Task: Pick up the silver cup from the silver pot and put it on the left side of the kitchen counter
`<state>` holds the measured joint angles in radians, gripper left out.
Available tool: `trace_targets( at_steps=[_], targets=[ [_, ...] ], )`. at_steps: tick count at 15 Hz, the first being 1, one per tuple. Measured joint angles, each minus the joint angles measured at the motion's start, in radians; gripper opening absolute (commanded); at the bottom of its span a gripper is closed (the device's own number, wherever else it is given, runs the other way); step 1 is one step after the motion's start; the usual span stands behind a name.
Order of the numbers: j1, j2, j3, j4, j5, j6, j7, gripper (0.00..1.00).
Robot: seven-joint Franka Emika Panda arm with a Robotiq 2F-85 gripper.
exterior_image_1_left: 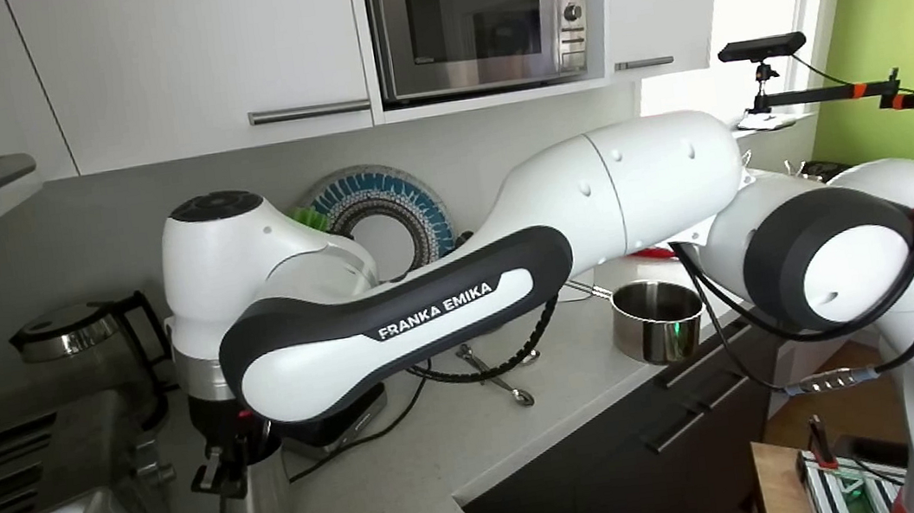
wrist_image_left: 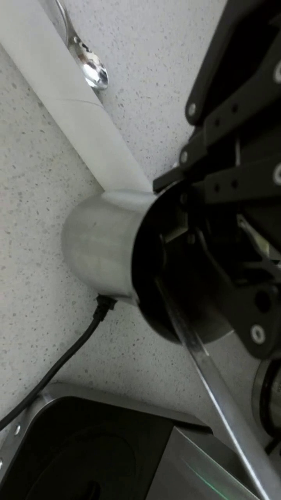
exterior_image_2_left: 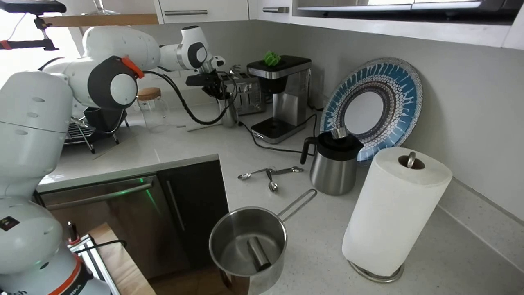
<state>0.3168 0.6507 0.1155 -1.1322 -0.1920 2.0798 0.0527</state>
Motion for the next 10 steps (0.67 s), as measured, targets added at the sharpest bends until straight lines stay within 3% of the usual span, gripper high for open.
trace_targets(
  at_steps=[7, 8, 10],
  targets=[
    [-0.002, 0.000, 0.003, -0.003, 0.027, -0.047, -0.035, 0.01],
    [-0.003, 0.001, 0.003, -0.003, 0.030, -0.058, -0.040, 0.30],
    [-0.007, 0.004, 0.003, -0.002, 0.034, -0.084, -0.048, 0.38]
  ],
)
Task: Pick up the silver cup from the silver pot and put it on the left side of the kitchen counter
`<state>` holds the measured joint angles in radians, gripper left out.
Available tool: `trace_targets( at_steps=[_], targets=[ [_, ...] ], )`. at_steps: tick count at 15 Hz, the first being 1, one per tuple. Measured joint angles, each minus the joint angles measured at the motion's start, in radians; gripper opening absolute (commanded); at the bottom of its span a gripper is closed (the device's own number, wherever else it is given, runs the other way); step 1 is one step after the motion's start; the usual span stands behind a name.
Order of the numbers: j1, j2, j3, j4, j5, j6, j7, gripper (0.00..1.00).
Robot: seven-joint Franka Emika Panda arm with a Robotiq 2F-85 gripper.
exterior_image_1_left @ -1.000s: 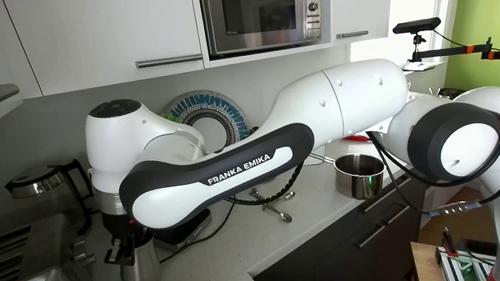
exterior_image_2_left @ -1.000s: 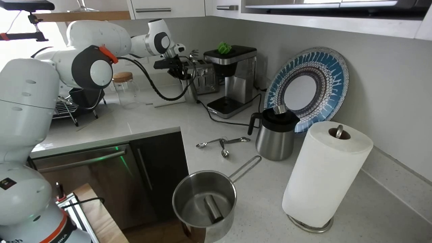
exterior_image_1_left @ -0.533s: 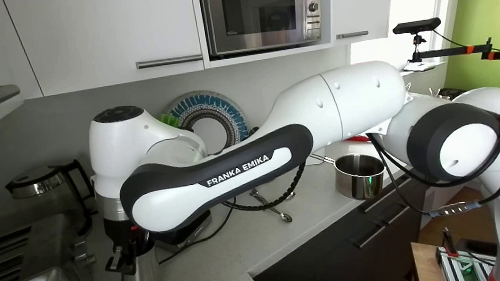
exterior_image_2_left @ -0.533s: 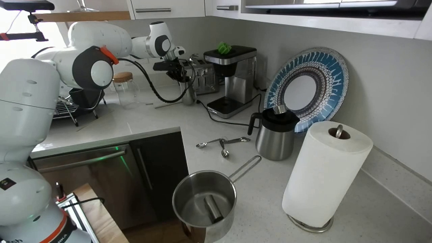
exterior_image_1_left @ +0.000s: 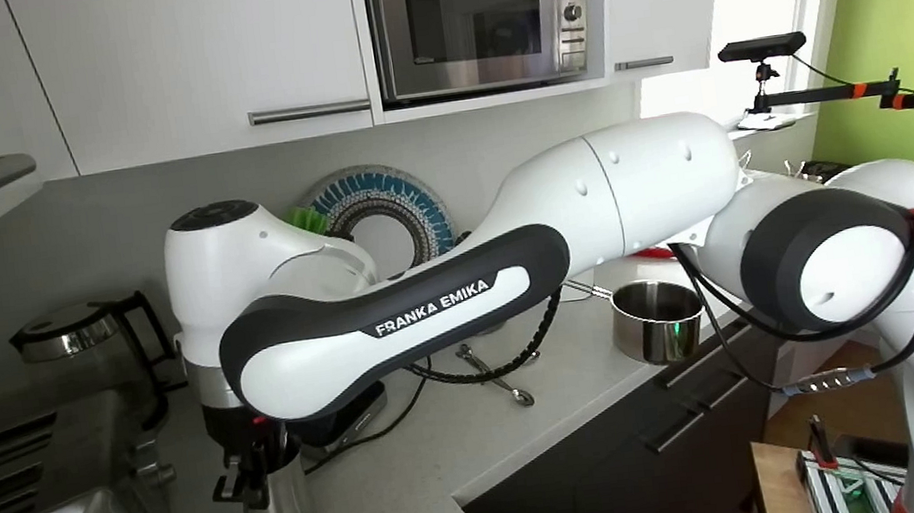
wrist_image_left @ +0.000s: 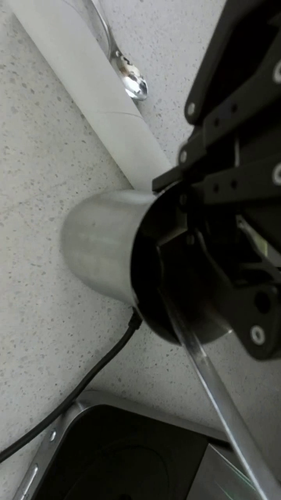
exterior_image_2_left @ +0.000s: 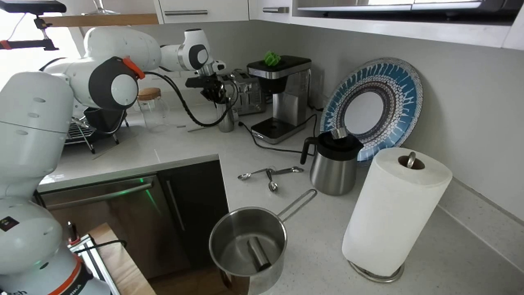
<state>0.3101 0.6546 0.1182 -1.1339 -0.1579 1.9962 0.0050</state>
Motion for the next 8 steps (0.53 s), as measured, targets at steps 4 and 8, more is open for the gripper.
trace_targets(
  at_steps=[4, 8],
  targets=[
    [-0.003, 0.001, -0.001, 0.022, -0.004, -0.061, -0.007, 0.67],
    [0.015, 0.000, -0.007, 0.104, -0.049, -0.177, -0.028, 0.98]
  ],
)
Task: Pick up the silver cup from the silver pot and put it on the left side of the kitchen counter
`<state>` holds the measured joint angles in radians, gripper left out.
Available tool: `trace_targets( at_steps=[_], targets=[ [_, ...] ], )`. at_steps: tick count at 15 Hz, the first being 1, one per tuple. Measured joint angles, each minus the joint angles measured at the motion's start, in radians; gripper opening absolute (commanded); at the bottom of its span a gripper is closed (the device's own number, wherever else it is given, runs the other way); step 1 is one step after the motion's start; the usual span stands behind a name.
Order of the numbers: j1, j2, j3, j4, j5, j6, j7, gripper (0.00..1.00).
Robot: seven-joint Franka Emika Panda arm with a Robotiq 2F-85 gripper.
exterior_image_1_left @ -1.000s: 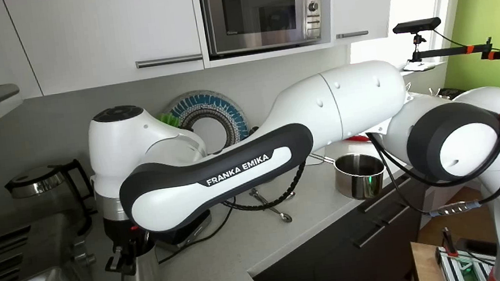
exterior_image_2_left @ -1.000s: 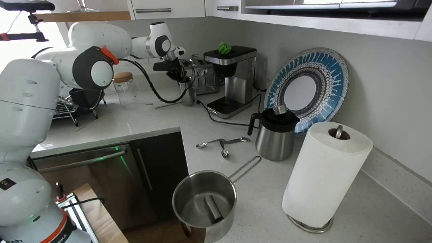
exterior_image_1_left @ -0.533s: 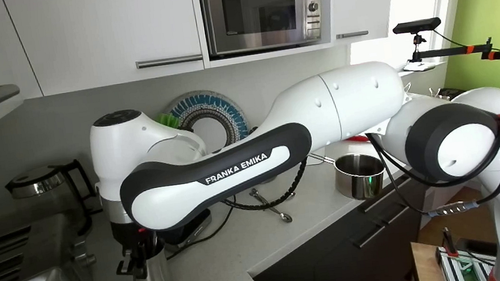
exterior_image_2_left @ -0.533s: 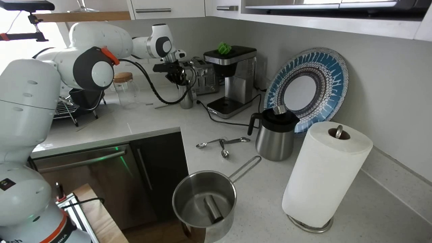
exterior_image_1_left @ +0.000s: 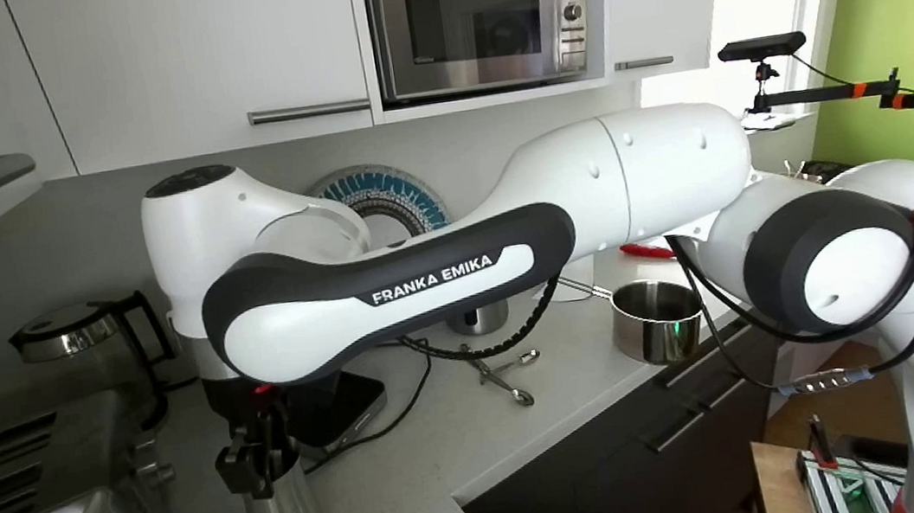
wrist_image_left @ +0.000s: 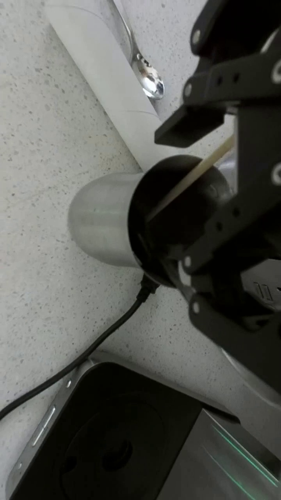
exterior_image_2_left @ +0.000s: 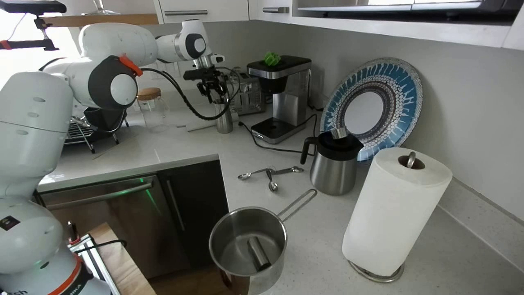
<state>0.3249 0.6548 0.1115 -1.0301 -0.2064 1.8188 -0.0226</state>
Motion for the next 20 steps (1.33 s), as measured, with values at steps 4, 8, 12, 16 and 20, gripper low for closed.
trace_targets(
  at_steps=[4, 8, 12, 16, 20],
  targets=[
    [0.020, 0.002, 0.000, 0.078, -0.036, -0.096, -0.065, 1.00],
    [0.048, -0.005, 0.000, 0.111, -0.082, -0.117, -0.076, 1.00],
    [0.079, -0.030, -0.004, 0.111, -0.095, -0.121, -0.021, 1.00],
    [0.103, -0.056, -0.016, 0.093, -0.104, -0.163, 0.095, 1.00],
    [0.099, -0.054, -0.016, 0.093, -0.104, -0.163, 0.094, 1.00]
  ],
)
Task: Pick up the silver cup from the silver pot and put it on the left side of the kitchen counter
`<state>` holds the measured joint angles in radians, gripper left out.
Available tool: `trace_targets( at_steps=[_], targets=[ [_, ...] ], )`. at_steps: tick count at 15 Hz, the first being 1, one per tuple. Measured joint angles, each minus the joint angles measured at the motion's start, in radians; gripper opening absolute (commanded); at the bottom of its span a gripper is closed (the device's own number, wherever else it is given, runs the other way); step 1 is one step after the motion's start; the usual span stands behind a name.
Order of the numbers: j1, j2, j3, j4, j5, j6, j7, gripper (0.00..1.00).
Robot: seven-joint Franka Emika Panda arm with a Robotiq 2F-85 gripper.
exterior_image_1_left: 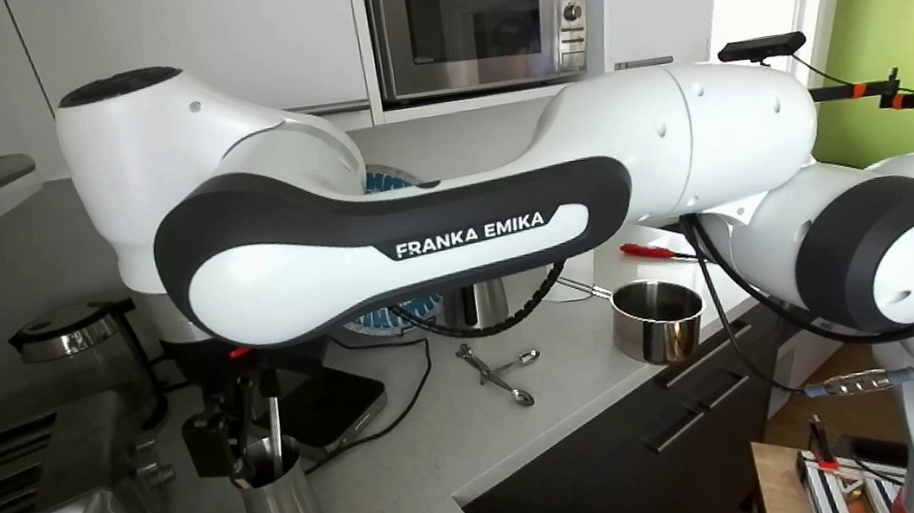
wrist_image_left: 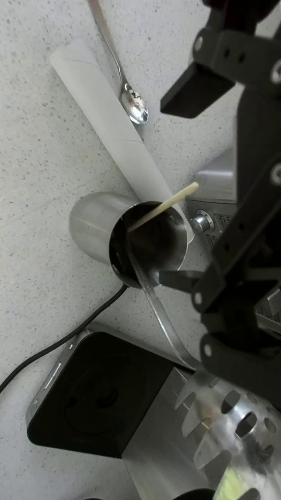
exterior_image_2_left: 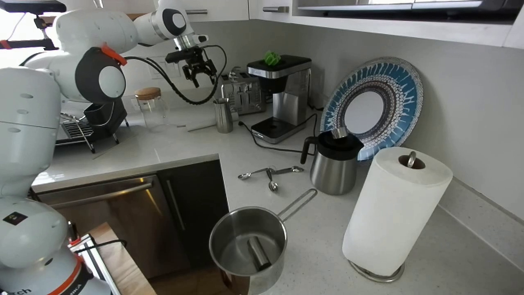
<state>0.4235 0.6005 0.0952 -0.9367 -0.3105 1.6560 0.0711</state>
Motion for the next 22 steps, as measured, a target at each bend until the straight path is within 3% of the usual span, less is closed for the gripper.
trace_targets(
  at_steps=[5, 10, 16, 22],
  targets=[
    [0.006, -0.024, 0.011, -0.021, 0.013, 0.003, 0.033, 1.00],
    [0.031, -0.206, 0.064, -0.210, 0.053, 0.012, 0.157, 1.00],
    [0.057, -0.437, 0.084, -0.483, 0.073, 0.003, 0.406, 1.00],
    [0.033, -0.495, 0.101, -0.552, 0.111, -0.005, 0.398, 1.00]
  ],
)
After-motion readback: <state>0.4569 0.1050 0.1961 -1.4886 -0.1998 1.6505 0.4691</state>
